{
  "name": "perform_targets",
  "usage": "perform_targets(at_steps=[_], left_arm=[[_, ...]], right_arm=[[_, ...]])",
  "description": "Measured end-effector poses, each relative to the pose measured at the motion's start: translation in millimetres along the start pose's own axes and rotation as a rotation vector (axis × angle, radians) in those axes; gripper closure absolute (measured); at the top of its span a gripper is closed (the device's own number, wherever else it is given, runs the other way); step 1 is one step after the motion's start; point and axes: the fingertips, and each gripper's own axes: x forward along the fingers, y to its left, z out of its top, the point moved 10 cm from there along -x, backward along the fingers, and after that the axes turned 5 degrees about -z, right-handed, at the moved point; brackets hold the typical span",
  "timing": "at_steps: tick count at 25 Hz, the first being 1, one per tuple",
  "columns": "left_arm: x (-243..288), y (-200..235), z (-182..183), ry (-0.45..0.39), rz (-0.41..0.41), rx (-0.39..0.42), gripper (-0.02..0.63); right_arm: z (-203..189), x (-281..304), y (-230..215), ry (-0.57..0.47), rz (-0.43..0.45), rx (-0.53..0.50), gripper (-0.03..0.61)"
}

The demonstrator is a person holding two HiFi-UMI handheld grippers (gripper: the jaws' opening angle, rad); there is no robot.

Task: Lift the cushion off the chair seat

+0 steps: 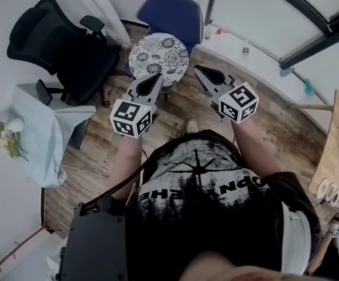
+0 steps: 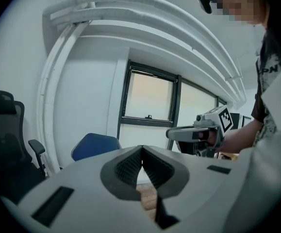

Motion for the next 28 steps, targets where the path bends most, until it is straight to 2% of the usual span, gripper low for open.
perform_targets(at_steps=[13, 21, 28], left_arm=[[61.5, 23.7, 13.5, 0.008, 0.094, -0.023, 0.598], [75.6, 38.9, 17.1, 0.029, 0.129, -0.029, 0.598], [84.7, 64.7, 16.5, 0.047, 0.1, -0.025, 0.598]], right_arm=[[4.5, 38.5, -90.0, 0.025, 0.051, 0.004, 0.56], [4.6, 63.3, -113.0, 0.014, 0.084, 0.05, 0.56], [1.1, 89.8, -112.3, 0.024, 0.08, 0.045, 0.56]])
